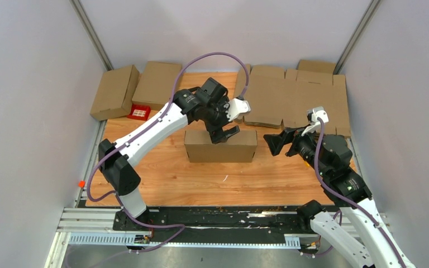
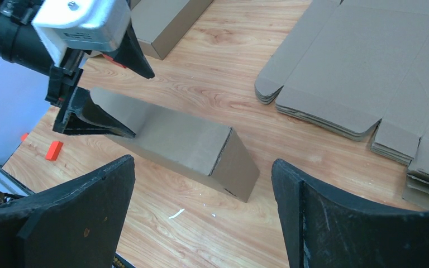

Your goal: Fold the paper box

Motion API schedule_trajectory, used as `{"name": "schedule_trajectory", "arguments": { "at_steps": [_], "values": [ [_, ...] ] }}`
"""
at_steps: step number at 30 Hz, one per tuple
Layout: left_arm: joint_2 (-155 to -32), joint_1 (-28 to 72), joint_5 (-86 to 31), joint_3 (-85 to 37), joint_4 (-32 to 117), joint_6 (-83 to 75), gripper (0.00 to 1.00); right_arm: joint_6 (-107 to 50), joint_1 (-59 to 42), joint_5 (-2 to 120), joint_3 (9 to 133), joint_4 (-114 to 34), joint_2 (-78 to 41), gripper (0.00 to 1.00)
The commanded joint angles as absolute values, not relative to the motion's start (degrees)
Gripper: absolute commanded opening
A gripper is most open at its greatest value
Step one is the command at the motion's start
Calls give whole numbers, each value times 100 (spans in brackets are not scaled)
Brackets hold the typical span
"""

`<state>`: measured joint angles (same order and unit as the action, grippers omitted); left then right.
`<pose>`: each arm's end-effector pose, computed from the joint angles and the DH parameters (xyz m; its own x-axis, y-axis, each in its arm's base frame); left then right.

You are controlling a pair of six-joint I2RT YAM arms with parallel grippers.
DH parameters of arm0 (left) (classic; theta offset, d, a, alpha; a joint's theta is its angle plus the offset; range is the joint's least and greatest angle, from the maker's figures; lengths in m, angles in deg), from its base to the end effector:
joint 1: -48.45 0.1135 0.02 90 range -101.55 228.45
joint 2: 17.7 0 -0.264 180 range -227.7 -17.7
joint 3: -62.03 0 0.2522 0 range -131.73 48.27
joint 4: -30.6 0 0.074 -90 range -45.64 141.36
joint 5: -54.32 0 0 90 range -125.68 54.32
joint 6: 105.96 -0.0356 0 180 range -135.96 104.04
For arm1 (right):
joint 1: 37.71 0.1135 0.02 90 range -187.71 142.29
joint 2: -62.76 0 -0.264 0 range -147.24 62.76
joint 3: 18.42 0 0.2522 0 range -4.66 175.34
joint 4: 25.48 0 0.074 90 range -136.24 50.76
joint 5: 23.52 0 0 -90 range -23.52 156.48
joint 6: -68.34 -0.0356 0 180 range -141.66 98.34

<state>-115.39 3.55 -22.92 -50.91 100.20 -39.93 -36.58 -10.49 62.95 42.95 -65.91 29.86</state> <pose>0.2509 -0.2611 0.3531 -0.2092 0.7679 -0.6055 0.9462 0.3152 0.0728 0.1121 0.0601 0.3544 -0.3094 0.1298 -0.9420 -0.4455 0.8554 0.2642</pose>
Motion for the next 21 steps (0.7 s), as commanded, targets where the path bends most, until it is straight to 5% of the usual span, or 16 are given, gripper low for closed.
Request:
{"name": "schedule_trajectory", "arguments": {
  "at_steps": [1, 11, 21],
  "values": [
    [-11884, 340, -1656, -5503, 10614, -4204, 100, -3695, -1042, 6243, 4256, -6323, 2981, 92],
    [-12150, 345, -1658, -5608, 10905, -4278, 100, -3701, -1038, 6232, 4236, -6314, 3008, 92],
    [-11905, 272, -2226, -5483, 10634, -4214, 76, -3694, -1038, 6244, 4231, -6319, 2989, 91]
  ]
}}
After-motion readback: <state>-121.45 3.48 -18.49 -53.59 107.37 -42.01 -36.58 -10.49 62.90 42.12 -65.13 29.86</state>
